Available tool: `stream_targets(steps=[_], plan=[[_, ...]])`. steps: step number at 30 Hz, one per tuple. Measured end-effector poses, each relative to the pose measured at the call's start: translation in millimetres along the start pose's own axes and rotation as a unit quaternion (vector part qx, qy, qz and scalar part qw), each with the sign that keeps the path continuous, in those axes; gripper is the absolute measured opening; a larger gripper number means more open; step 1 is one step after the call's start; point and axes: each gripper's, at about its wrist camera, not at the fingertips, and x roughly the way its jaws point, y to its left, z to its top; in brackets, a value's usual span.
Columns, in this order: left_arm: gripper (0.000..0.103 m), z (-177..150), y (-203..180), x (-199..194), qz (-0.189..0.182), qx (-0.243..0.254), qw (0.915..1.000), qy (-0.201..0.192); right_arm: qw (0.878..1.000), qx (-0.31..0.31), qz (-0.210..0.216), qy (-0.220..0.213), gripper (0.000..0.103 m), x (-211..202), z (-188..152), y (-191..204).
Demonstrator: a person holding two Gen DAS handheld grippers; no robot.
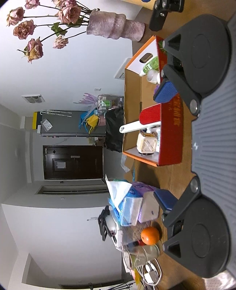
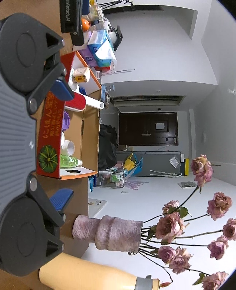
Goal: Organize rigid objects
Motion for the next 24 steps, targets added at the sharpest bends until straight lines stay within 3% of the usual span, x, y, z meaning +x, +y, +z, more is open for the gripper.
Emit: stream_targets(steps=[24], plan=[[0.103,-56,11,-153,-0.011,-0.006,0.9994,0.032,0.999,-0.024,0.021,0.006,0.103,-151,-53,27]])
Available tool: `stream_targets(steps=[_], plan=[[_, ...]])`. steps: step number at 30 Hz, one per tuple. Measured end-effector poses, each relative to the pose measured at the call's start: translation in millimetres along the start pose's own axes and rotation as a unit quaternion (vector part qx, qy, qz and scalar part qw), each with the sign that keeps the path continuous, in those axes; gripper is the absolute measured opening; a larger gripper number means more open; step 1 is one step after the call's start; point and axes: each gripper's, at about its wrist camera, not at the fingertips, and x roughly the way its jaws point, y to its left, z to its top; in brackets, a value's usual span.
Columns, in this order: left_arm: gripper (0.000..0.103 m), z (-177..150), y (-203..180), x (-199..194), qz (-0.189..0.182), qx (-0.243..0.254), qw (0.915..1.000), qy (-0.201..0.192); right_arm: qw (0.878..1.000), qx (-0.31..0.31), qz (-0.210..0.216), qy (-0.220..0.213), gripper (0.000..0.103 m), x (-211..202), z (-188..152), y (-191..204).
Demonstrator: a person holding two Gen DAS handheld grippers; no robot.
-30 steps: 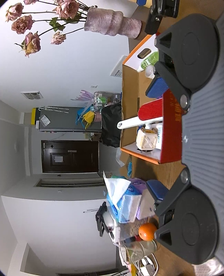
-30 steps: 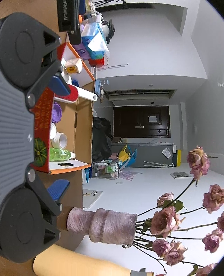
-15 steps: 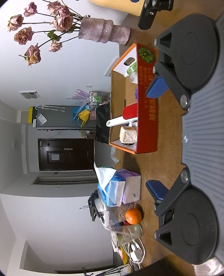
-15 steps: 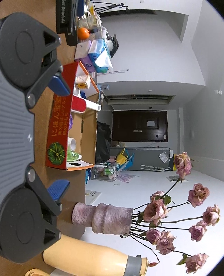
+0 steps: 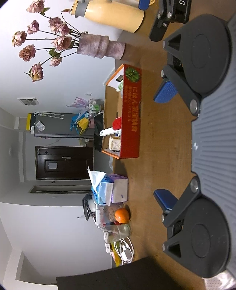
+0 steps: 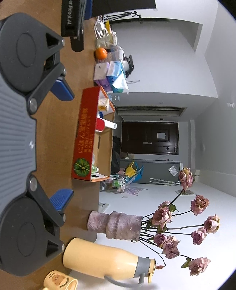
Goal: Organize rigid objects
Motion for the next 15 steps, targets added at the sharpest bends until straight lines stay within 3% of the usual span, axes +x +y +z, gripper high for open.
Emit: stream_targets(steps=[15], plan=[[0.103,-22,-4,-46,-0.006,0.008,0.9999,-0.003,1.000,0.010,-0.003,0.000,0.103,-51,-18,5]])
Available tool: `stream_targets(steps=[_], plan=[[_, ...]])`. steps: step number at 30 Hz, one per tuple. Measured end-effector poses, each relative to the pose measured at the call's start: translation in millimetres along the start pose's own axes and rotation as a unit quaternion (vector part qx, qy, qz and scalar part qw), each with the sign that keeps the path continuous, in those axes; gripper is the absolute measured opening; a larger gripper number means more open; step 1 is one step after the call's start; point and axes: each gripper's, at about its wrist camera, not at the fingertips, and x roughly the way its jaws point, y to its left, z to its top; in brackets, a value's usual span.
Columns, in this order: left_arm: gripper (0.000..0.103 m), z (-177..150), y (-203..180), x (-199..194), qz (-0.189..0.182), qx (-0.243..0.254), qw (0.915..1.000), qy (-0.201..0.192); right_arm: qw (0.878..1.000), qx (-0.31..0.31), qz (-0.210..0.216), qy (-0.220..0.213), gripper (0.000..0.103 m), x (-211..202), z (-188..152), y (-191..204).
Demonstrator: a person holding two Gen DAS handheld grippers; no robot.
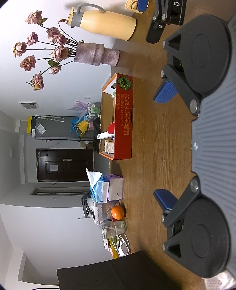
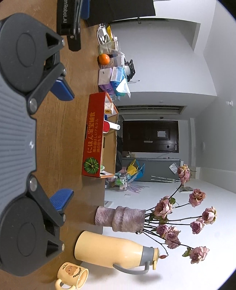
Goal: Organize rigid objects
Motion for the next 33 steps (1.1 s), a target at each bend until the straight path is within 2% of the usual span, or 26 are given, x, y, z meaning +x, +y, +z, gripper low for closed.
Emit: stream_targets(steps=[33], plan=[[0.103,-4.2,-0.7,3.3,0.004,0.003,0.9999,0.012,1.000,0.003,0.001,0.010,0.103,0.8,-5.8,-1.5]])
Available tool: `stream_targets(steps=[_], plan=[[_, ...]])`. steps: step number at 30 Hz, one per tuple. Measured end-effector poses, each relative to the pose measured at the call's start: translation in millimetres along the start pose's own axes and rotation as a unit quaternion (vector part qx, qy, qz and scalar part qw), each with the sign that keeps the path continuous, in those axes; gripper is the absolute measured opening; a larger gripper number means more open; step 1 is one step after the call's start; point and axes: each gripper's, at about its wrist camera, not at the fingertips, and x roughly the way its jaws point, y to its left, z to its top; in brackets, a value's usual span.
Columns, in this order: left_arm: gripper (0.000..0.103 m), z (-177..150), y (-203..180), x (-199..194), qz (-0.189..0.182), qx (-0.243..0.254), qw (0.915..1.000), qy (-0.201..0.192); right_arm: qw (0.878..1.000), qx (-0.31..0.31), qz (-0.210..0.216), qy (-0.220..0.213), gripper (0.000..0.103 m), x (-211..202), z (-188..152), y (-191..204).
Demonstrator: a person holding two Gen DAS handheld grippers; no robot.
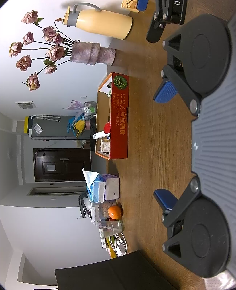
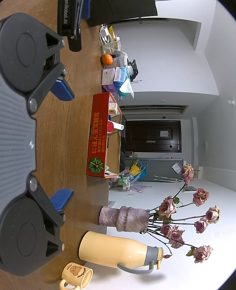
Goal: Organize rigid objects
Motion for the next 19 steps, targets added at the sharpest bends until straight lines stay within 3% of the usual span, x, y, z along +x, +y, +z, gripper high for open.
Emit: stream_targets(steps=[19], plan=[[0.103,-3.4,-0.2,2.9,-0.009,0.004,0.9999,0.006,1.000,-0.001,0.001,0.007,0.103,2.8,-2.1,1.4]])
